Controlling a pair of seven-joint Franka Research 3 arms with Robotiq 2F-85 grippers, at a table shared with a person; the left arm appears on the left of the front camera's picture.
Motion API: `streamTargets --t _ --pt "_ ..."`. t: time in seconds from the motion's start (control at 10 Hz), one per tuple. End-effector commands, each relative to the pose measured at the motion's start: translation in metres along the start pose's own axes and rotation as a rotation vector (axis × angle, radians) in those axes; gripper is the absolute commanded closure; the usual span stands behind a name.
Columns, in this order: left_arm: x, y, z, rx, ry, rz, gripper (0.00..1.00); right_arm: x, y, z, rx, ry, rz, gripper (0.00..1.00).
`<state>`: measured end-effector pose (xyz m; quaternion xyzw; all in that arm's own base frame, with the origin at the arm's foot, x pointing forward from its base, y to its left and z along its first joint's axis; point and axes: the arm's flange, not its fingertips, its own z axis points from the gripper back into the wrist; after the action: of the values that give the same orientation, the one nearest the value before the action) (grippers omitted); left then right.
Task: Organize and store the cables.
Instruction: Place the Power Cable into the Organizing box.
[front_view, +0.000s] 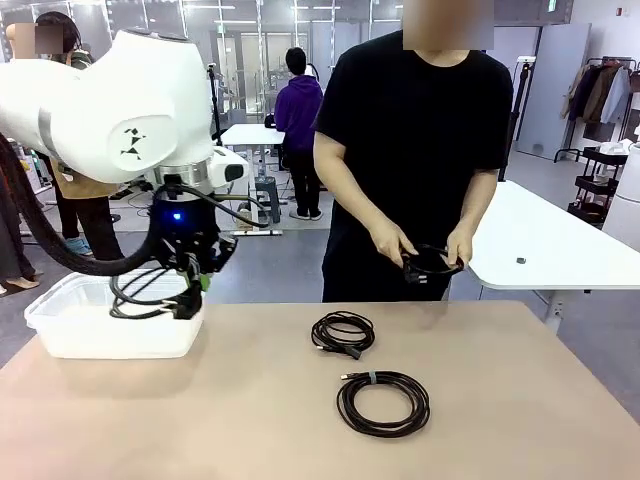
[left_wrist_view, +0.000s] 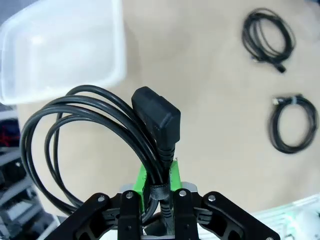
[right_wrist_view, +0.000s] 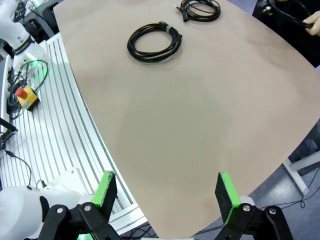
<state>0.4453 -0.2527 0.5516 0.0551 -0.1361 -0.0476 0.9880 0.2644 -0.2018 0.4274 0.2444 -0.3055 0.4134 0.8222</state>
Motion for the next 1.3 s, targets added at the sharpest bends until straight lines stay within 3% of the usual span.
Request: streamTargets --t 0.0,0.3,0.7,0.8,1.0,1.2 --pt "0.02 0.024 -0.009 0.051 -0.052 -0.043 1.0 0.0 -0.001 0.001 0.004 -0.013 0.019 0.0" --pt "0.031 0.042 -0.022 0.026 -0.045 -0.097 1.0 0.0 -0.001 0.001 0.004 -0.013 0.019 0.0" --pt "0.023 0.042 -0.021 0.049 -0.014 -0.047 1.0 0.0 -0.001 0.001 0.004 -0.013 0.019 0.0" --pt "0.026 0.042 -0.028 0.044 -0.013 -0.064 0.8 0.0 -0.001 0.001 0.004 -0.013 0.019 0.0" --pt "0.073 0.084 -0.049 0.039 0.129 -0.104 0.8 0.0 -0.001 0.001 0.004 -0.013 0.019 0.0" --pt "0.111 0.1 -0.085 0.053 0.212 -0.111 0.8 0.0 -0.001 0.001 0.004 -0.013 0.019 0.0"
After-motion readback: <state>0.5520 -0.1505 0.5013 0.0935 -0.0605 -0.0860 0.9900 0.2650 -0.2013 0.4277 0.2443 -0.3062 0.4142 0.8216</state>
